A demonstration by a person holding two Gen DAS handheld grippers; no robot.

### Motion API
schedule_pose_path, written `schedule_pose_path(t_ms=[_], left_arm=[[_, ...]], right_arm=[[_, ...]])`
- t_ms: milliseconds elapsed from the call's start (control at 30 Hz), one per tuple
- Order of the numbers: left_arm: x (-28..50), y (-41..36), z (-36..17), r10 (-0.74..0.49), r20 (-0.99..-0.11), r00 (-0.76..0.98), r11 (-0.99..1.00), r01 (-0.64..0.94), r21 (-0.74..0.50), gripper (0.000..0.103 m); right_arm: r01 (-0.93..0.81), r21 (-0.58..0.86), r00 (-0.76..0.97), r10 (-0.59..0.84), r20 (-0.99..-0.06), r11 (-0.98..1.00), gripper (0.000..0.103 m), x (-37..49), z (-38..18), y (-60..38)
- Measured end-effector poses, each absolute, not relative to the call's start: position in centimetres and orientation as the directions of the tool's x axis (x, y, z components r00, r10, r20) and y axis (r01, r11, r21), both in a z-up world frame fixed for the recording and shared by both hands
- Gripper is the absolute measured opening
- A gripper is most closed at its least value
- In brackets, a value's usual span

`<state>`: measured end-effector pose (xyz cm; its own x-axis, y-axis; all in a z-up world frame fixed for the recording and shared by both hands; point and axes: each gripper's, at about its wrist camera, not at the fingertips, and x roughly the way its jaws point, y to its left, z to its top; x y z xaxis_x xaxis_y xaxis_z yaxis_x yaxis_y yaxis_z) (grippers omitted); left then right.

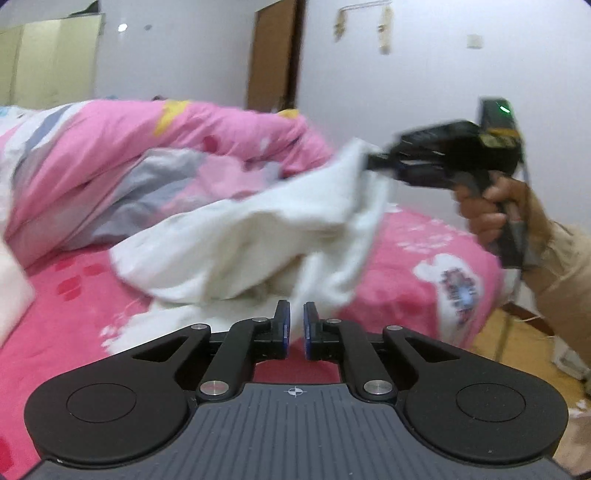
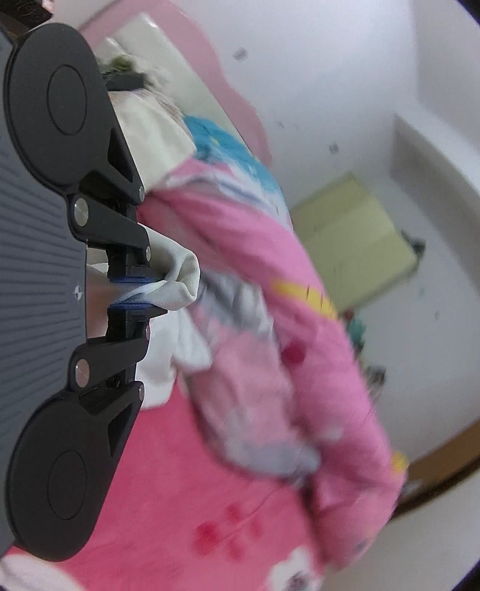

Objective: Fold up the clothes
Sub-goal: 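Lift the sweatshirt with both grippers and shake it out above the bed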

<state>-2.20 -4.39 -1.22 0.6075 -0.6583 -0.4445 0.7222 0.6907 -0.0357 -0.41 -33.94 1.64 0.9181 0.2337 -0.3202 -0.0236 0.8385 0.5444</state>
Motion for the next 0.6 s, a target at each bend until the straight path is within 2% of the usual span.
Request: schedule_pose_path(t_ms=[33, 67, 200, 267, 467, 600], left_arm=[[-1.7, -4.4, -1.4, -0.633, -0.453, 0.627, 0.711, 0.703, -0.019, 0.010], [-1.3, -4.4, -1.6, -0.608, -0.460, 0.647, 0.729, 0.684, -0.002, 0.016], [1.3, -5.4, -2.7, -0.489, -0.475, 0.732, 0.789, 0.603, 0.116, 0.062], [3.1, -6.7, -3.4, -0.444, -0.467, 0.765, 0.783, 0.585, 0.213, 0.071], [6.5, -10.5, -5.9, -0.408, -0.503, 0.762, 0.678, 0.622, 0.392, 0.075], [8.1, -12.6, -7.5, -0.411, -0.527, 0.744, 0.624, 0.651, 0.432, 0.075]], right_arm=[[-0.006, 0.566, 0.918, 0.229, -0.325, 0.825, 0.010, -0.3, 0.9, -34.6], [0.007, 0.581, 0.917, 0.226, -0.328, 0.814, 0.010, -0.1, 0.2, -35.1], [0.033, 0.623, 0.914, 0.229, -0.335, 0.782, 0.010, 0.6, -1.8, -36.5], [0.032, 0.625, 0.914, 0.230, -0.334, 0.780, 0.011, 1.0, -2.6, -36.9], [0.038, 0.664, 0.913, 0.244, -0.326, 0.747, 0.011, 1.6, -4.4, -38.4], [0.048, 0.696, 0.909, 0.258, -0.327, 0.717, 0.011, 2.1, -5.9, -39.2]])
